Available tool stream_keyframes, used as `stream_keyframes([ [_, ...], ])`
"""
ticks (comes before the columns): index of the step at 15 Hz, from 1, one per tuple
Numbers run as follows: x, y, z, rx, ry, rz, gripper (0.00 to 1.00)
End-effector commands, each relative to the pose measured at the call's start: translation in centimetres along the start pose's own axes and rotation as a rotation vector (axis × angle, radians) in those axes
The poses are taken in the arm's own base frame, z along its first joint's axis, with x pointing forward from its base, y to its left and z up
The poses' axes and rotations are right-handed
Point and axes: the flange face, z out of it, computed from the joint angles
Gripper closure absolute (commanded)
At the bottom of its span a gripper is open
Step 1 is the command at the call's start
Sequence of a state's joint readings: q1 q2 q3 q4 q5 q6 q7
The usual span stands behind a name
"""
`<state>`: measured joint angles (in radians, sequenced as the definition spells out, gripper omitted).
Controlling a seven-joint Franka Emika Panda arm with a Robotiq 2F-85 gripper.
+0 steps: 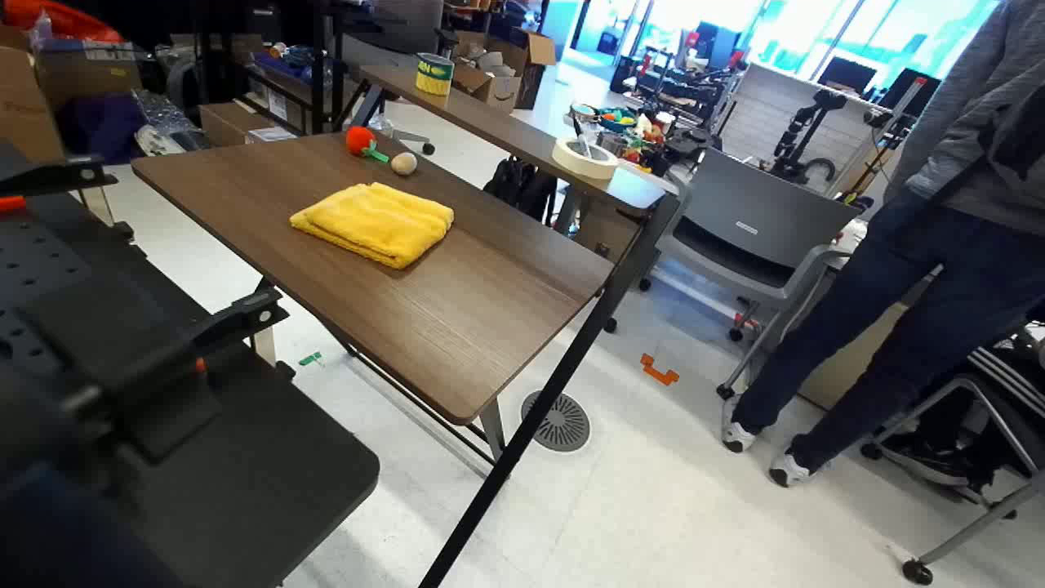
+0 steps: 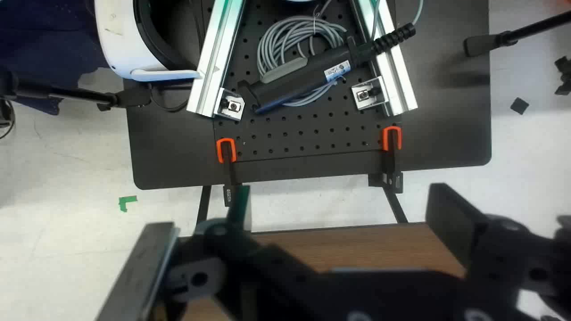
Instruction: Use the towel to clean the table and move the plush toys to the right
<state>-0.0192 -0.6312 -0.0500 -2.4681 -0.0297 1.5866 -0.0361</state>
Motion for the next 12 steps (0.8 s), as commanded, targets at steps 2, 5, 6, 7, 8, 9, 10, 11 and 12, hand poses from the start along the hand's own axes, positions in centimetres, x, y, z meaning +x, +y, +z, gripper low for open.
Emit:
stream_keyframes([
  [2,0.0,0.0,-0.1,0.000,0.002,0.000,0.00],
  [5,0.0,0.0,-0.1,0.000,0.002,0.000,0.00],
  [6,0.0,0.0,-0.1,0.000,0.002,0.000,0.00],
  [7,0.0,0.0,-0.1,0.000,0.002,0.000,0.00],
  [8,0.0,0.0,-0.1,0.000,0.002,0.000,0.00],
  [9,0.0,0.0,-0.1,0.000,0.002,0.000,0.00],
  [10,0.0,0.0,-0.1,0.000,0.002,0.000,0.00],
  [11,-0.1,0.2,-0.9,0.014,0.017,-0.004,0.00],
  [12,0.5,0.8,-2.0,0.041,0.037,-0.012,0.00],
])
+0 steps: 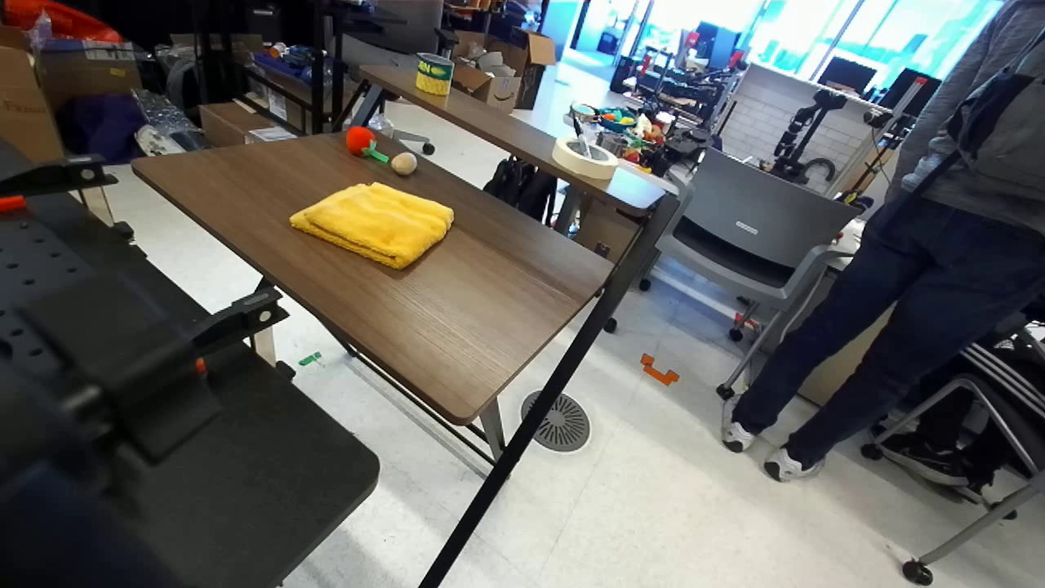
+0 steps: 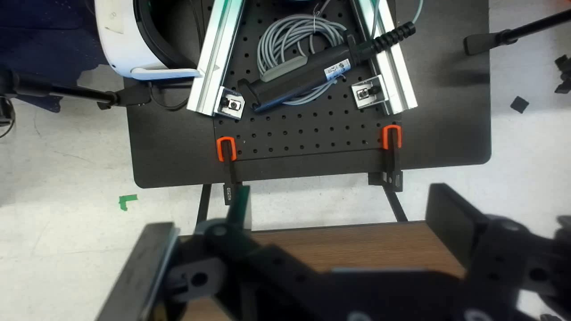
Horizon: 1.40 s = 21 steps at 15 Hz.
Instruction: Use the towel to clean the table and move the plush toys to the right
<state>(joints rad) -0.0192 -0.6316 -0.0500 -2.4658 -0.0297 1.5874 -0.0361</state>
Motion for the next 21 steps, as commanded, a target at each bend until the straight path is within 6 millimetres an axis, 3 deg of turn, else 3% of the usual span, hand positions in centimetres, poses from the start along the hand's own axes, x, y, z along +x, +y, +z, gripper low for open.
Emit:
stream_keyframes([
  [1,1.7,1.5,-2.8,0.068,0.054,0.013,0.00],
  [3,5.7,2.9,-4.8,0.126,0.129,0.114,0.00],
  [6,11.6,3.9,-5.5,0.188,0.246,0.253,0.00],
  [10,20.6,4.0,-1.9,0.154,0.297,0.474,0.00],
  [12,24.2,3.3,0.8,0.146,0.178,0.540,0.00],
  [13,20.5,3.6,-0.1,0.152,0.246,0.479,0.00],
  [16,24.4,3.3,2.4,0.138,0.190,0.523,0.00],
  [19,24.7,3.3,1.9,0.139,0.189,0.527,0.00],
  [21,26.8,3.1,2.5,0.134,0.218,0.547,0.00],
])
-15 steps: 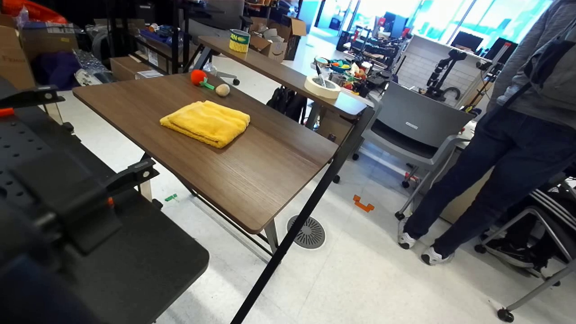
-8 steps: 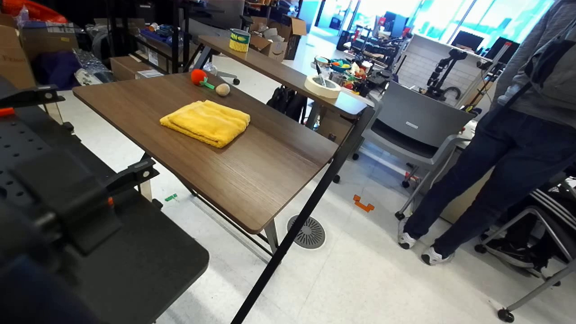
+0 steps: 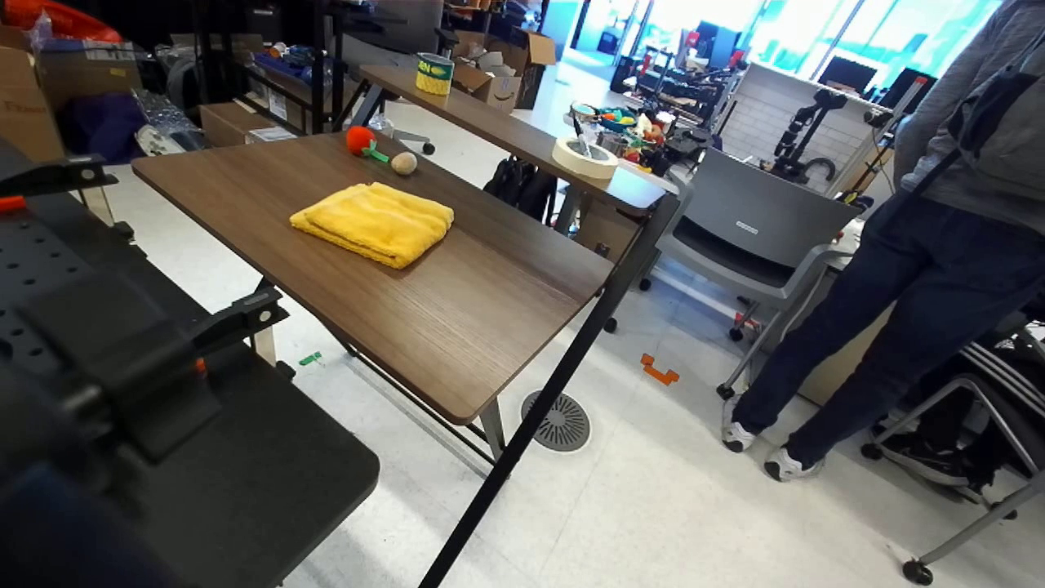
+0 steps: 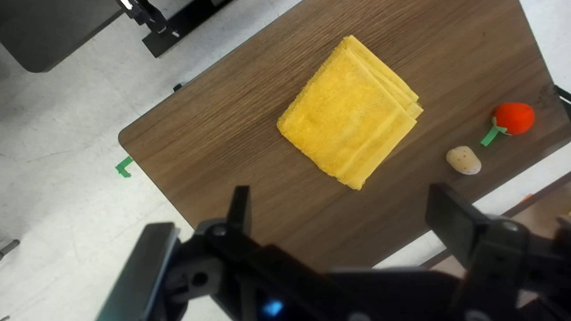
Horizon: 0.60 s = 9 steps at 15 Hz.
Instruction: Use the towel to clean the table and move the plush toys to the right
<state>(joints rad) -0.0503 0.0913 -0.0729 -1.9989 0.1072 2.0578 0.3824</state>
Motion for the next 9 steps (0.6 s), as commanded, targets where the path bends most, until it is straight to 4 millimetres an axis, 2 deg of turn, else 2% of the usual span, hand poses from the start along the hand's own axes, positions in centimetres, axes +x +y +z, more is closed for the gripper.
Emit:
stream_keyframes([
  [1,2.5,-1.8,2.5,-0.016,-0.013,0.025,0.00],
  [2,3.4,-2.2,4.0,-0.035,-0.069,0.033,0.00],
  [6,6.4,-2.5,12.9,-0.142,-0.286,0.028,0.00],
  [9,8.4,-2.9,19.7,-0.167,-0.373,0.022,0.00],
])
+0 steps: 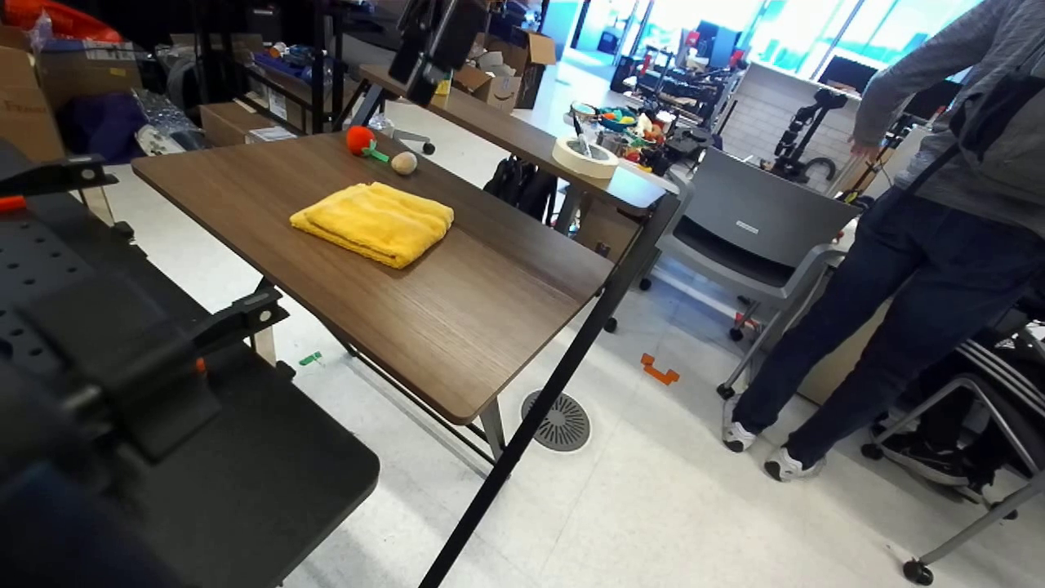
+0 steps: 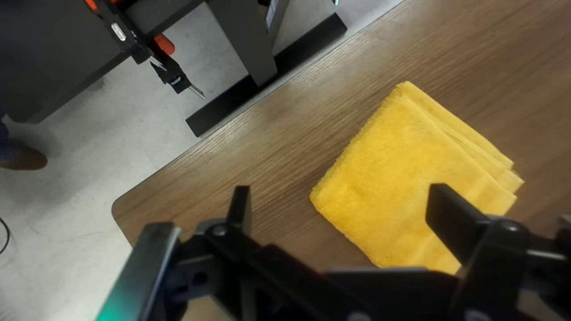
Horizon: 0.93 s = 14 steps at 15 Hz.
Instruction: Use the towel to clean the table and move the plush toys to the right
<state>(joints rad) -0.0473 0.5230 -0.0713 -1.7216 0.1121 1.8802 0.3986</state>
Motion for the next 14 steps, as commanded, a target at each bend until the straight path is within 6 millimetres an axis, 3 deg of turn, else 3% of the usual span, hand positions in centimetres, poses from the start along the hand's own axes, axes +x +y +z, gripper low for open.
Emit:
stream_keyframes([
  [1,4.7,-1.8,4.4,-0.010,-0.089,0.002,0.00],
  [2,2.7,-1.0,3.8,-0.026,-0.047,0.004,0.00],
  [4,4.4,-1.6,6.0,-0.034,-0.064,0.006,0.00],
  [5,4.8,-1.8,6.2,-0.035,-0.065,0.006,0.00],
  [7,3.6,-2.0,5.4,-0.054,0.079,-0.106,0.00],
  [14,-6.3,-6.5,11.7,-0.233,0.275,-0.383,0.00],
])
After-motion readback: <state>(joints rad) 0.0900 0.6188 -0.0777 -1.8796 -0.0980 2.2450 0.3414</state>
